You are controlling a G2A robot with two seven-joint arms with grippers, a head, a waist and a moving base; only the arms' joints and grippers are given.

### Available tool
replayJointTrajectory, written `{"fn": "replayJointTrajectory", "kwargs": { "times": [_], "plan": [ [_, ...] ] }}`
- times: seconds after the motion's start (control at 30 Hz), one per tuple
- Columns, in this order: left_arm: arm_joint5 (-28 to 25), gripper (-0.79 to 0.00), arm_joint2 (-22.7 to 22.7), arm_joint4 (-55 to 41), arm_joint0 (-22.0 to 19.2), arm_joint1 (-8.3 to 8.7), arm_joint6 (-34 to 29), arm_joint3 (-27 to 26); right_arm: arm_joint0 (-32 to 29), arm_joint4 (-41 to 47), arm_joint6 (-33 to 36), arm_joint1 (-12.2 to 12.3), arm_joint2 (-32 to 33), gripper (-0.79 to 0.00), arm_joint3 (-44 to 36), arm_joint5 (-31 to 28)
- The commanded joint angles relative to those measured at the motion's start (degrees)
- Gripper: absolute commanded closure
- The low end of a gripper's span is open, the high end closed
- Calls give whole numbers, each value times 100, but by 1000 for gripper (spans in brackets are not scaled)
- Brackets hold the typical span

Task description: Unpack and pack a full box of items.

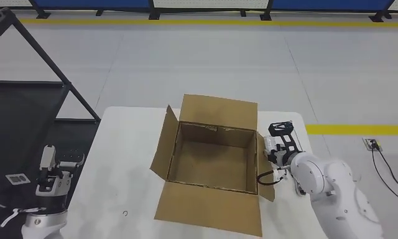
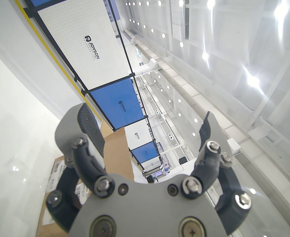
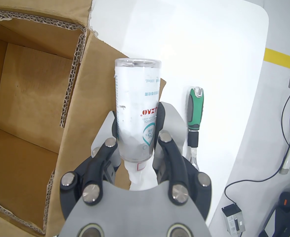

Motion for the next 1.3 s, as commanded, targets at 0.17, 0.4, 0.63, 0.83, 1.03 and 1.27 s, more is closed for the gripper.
{"fn": "replayJointTrajectory", "kwargs": {
  "times": [0.17,0.4,0.63,0.83,1.03,1.27],
  "plan": [
    [-11,-785,-13,-23,27,-3,8,-8,181,18,33,-29,-162,0,116,-81],
    [-7,-785,-26,-51,34,-5,3,-2,268,61,48,-46,-254,0,153,-194],
    [-6,-785,-69,-73,21,-3,-18,8,389,49,45,-67,-335,0,274,-186],
    [9,-785,-91,-92,-5,0,-36,43,500,105,65,-89,-382,0,537,-135],
    [23,-785,-120,-115,-47,5,-62,79,572,101,-14,-96,-313,0,717,14],
    [43,-785,-107,-104,-106,9,-83,95,452,-32,-178,-59,-99,0,28,47]
  ]
}}
